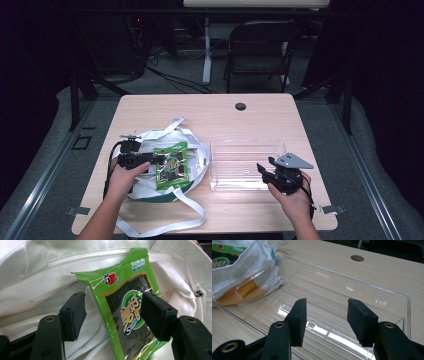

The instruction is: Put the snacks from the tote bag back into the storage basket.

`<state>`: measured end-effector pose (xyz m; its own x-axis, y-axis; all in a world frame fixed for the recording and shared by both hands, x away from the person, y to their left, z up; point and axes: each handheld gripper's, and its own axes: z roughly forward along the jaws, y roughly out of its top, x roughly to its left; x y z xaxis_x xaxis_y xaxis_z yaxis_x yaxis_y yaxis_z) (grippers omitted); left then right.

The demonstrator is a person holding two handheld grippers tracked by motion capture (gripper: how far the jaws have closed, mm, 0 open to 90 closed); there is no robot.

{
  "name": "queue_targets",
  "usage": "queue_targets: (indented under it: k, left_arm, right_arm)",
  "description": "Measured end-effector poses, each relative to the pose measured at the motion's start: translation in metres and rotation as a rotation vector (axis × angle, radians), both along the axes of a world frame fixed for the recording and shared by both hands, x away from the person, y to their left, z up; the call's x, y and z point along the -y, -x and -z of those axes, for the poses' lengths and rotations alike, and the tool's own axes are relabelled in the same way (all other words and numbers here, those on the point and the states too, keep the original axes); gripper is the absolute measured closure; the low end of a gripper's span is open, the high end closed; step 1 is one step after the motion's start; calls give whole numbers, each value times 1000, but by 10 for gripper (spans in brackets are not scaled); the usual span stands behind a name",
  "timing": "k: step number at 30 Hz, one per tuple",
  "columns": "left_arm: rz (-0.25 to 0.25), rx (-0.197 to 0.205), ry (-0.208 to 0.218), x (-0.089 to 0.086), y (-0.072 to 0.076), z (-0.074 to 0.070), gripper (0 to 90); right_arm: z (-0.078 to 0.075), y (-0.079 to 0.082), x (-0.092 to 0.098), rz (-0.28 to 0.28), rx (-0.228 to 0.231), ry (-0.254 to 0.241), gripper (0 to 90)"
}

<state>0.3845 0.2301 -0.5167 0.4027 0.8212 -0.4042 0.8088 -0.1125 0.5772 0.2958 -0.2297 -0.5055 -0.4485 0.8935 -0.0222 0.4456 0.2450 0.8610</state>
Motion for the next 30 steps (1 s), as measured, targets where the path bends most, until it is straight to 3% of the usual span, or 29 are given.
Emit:
queue_targets:
  k: [20,30]
  left_arm:
    - [27,-110,45,9,-18,15,336]
    - [43,-135,64,16,-25,22,341]
  right_arm:
    - [2,-2,2,11,-20,2,468]
    - [2,-2,3,8,-22,-7,468]
